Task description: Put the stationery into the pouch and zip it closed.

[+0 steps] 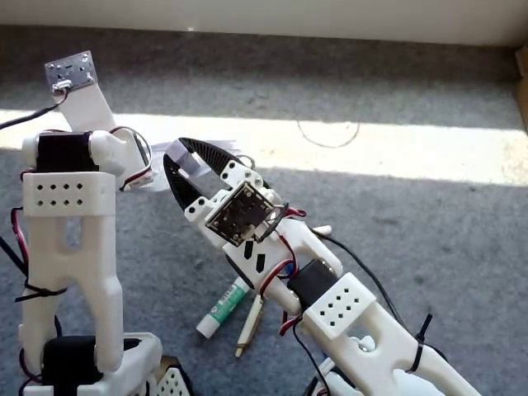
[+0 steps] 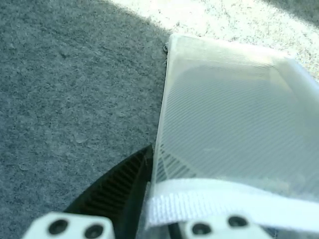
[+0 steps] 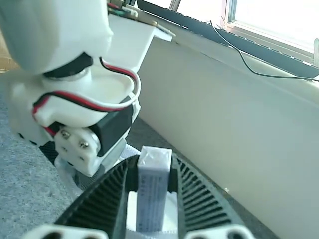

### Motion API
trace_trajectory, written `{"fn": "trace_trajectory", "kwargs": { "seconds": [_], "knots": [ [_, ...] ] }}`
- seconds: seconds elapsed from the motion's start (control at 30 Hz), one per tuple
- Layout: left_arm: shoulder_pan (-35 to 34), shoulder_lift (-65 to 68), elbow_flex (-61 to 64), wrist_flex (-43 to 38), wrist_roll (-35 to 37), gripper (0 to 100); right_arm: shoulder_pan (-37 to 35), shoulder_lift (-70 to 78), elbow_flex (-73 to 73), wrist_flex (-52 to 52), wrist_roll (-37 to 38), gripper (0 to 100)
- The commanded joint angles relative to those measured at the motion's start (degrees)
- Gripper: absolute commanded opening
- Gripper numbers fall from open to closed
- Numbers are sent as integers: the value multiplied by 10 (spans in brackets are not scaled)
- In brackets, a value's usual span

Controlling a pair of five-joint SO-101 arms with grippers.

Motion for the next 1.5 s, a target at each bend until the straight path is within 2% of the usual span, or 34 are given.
{"fn": "trace_trajectory", "kwargs": {
  "seconds": [0.0,0.53,0.67,0.73,0.87,1.13,1.3,1.47],
  "knots": [
    [-7,3,2,-9,-4,34,7,-18,-12,3,6,7],
    [-7,4,2,-9,-4,34,21,-19,-11,4,6,8],
    [-7,5,2,-9,-4,34,21,-19,-7,6,6,81],
    [-7,5,2,-9,-4,34,21,-19,-12,30,4,116],
    [-7,6,2,-9,-4,34,21,-20,-14,83,4,121],
    [-7,7,2,-11,-4,34,20,-103,-11,92,4,120],
    [-7,7,2,-11,-4,34,20,-145,-13,192,3,120],
    [-7,7,2,-11,-4,34,21,-203,-13,247,2,120]
  ]
}}
